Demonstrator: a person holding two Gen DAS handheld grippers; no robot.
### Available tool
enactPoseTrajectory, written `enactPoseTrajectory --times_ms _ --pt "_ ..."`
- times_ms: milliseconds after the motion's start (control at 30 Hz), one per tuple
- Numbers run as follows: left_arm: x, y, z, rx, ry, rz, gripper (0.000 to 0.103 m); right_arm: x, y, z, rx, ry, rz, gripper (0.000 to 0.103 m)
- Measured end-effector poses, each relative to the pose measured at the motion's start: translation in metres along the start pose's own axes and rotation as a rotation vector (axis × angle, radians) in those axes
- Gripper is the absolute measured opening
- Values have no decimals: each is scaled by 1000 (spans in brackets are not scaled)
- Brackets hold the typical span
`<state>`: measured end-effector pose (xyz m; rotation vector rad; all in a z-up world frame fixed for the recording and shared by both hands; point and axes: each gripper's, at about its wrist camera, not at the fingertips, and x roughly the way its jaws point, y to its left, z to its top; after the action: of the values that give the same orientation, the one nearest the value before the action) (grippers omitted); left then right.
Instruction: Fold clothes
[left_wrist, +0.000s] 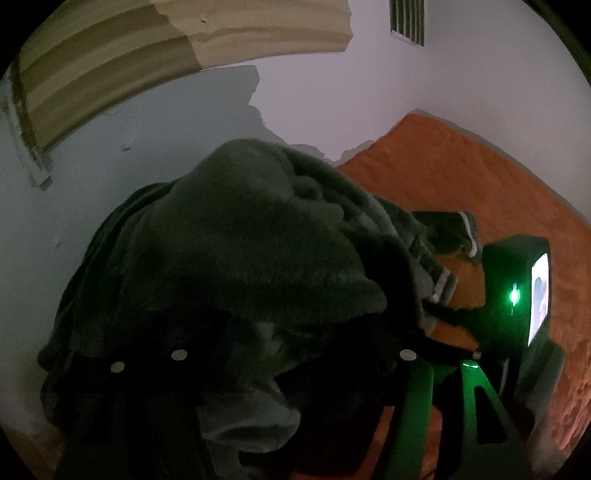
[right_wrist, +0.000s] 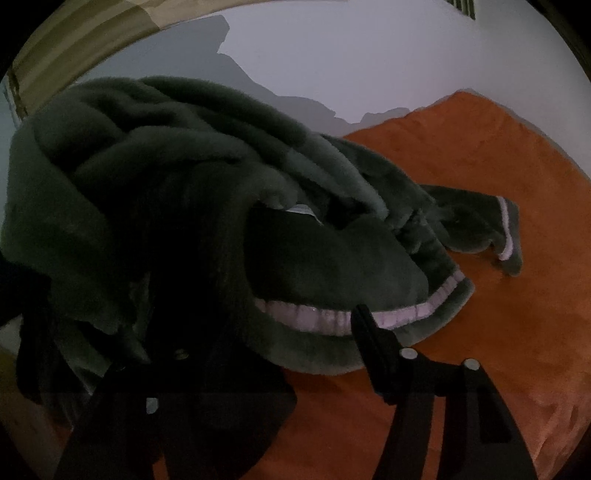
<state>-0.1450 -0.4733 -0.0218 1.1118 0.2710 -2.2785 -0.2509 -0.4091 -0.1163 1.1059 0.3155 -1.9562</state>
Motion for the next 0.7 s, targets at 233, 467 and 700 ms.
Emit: enactPoseTrajectory --times_ms 233,467,700 --pt "10 -9 7 0 -7 24 3 -29 -5 -4 31 -105 -85 7" --pt "-7 -23 -6 76 -72 72 2 -81 -34 -14 124 -235 -173 6" --pt "-41 -37 -21 116 -108 11 2 -144 -59 -22 193 -397 -313 5"
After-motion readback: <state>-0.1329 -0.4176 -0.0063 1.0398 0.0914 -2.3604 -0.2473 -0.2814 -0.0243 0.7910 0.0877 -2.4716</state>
